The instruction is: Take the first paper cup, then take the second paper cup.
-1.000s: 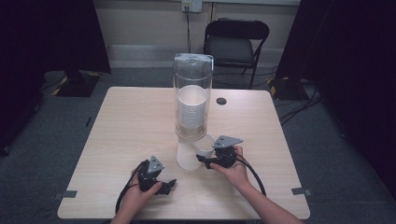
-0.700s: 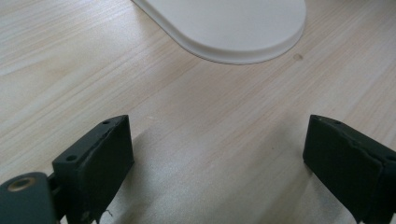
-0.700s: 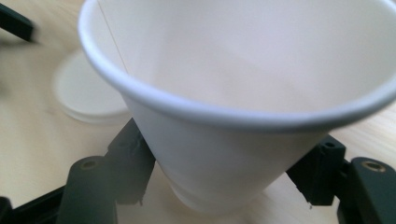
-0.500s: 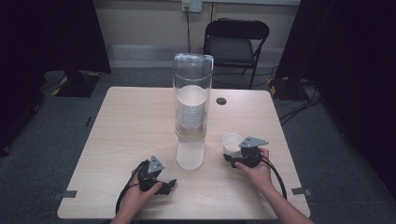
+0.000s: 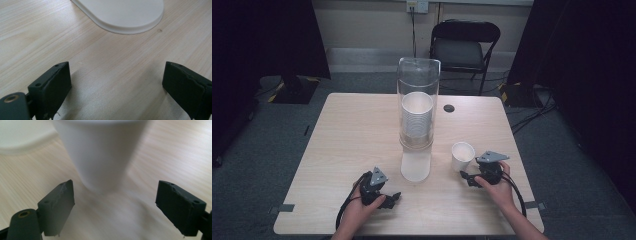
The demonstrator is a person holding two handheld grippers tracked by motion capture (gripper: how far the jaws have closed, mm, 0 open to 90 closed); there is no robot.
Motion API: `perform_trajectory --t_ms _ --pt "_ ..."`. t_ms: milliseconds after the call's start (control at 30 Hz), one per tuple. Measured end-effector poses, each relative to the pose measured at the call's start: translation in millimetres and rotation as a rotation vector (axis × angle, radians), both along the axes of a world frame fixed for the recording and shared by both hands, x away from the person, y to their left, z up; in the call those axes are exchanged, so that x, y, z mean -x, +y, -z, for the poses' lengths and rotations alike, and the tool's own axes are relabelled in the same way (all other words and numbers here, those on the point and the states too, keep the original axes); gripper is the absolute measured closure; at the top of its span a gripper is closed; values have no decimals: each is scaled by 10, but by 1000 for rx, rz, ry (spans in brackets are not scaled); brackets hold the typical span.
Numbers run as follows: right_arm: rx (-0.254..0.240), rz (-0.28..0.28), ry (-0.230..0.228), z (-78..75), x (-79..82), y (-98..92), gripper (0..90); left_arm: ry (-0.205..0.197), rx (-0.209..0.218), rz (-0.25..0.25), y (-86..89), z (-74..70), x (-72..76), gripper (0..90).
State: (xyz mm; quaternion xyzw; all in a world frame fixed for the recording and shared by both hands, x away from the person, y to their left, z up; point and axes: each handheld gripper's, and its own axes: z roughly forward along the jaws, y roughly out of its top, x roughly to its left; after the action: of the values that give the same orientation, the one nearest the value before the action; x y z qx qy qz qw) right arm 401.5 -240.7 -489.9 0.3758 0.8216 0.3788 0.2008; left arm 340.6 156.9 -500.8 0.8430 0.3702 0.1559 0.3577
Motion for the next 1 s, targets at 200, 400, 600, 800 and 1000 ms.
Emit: perform_trajectory --t_ms 200,400,600,800,1000 --pt "39 25 49 68 261 -374 138 -6 8 4 2 8 -3 79" --pt "17 41 63 100 302 -445 138 -5 6 5 3 6 -2 79" --pt "16 34 66 101 286 -450 132 10 80 -45 49 -29 -20 189" --pt "14 34 68 102 285 -451 132 -15 172 -89 92 -218 -75 159" --pt "15 35 68 102 285 -450 132 -39 202 -81 -7 -423 -203 157"
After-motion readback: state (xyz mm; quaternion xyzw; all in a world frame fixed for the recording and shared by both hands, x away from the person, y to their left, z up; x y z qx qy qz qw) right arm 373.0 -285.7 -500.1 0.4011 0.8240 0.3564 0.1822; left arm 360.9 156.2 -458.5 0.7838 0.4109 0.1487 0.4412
